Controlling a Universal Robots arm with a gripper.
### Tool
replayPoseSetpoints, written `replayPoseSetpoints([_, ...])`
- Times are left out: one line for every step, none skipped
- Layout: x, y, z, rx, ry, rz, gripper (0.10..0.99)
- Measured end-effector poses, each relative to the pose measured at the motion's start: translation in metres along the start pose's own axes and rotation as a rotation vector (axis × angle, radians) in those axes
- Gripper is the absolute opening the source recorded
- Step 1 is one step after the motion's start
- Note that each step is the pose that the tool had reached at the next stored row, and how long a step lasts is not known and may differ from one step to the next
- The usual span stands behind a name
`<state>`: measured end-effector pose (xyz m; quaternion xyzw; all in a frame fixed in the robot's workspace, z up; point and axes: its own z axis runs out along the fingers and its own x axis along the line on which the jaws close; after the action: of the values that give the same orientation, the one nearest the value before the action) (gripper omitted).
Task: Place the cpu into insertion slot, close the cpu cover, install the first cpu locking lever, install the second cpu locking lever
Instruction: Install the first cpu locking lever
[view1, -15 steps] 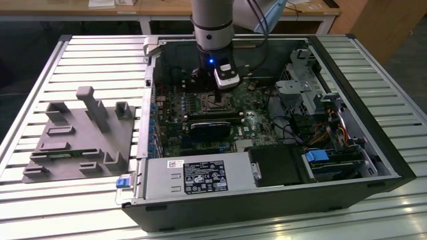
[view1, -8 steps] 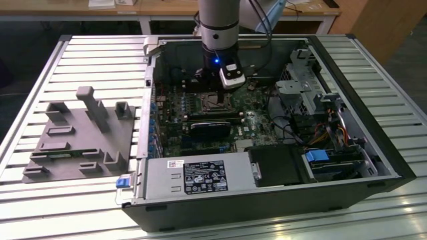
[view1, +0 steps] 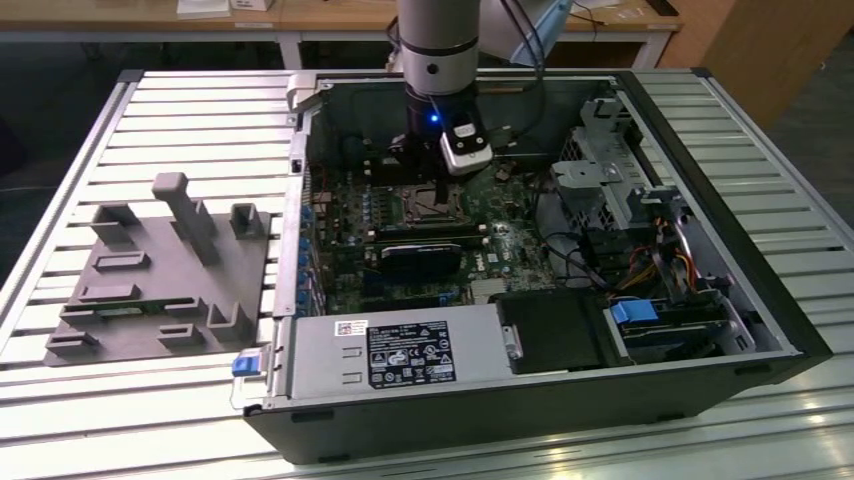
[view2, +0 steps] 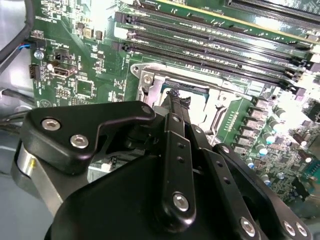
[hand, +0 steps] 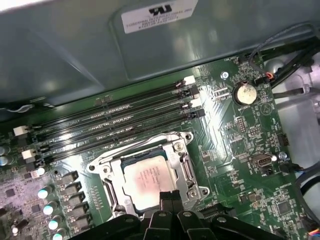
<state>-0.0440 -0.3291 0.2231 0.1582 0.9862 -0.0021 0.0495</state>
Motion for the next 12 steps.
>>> replayPoseSetpoints([-0.0002,0.0,-0.0017,0.0,-0.0001,-0.001,0.102])
replayPoseSetpoints([-0.0003,0.0001,-0.0034,0.0,-0.0001,-0.002,0.102])
replayPoseSetpoints([-0.0005,0.0001,-0.0049,0.0,0.0,-0.003,0.102])
replayPoseSetpoints([-0.0006,0.0001,-0.0065,0.0,0.0,-0.004,0.102])
replayPoseSetpoints([-0.0008,0.0001,-0.0078,-0.001,0.0,-0.004,0.102])
replayPoseSetpoints([-0.0009,0.0001,-0.0092,-0.001,0.0,-0.005,0.102])
replayPoseSetpoints([-0.0011,0.0001,-0.0108,-0.001,0.0,-0.005,0.102])
replayPoseSetpoints([-0.0012,0.0002,-0.0124,-0.001,0.0,-0.006,0.102])
replayPoseSetpoints([-0.0014,0.0002,-0.0141,-0.001,0.0,-0.006,0.102])
replayPoseSetpoints([-0.0016,0.0002,-0.0159,-0.001,0.0,-0.006,0.102])
replayPoseSetpoints([-0.0017,0.0002,-0.0175,-0.001,0.0,-0.007,0.102])
replayPoseSetpoints([-0.0019,0.0003,-0.0191,-0.001,0.0,-0.007,0.102])
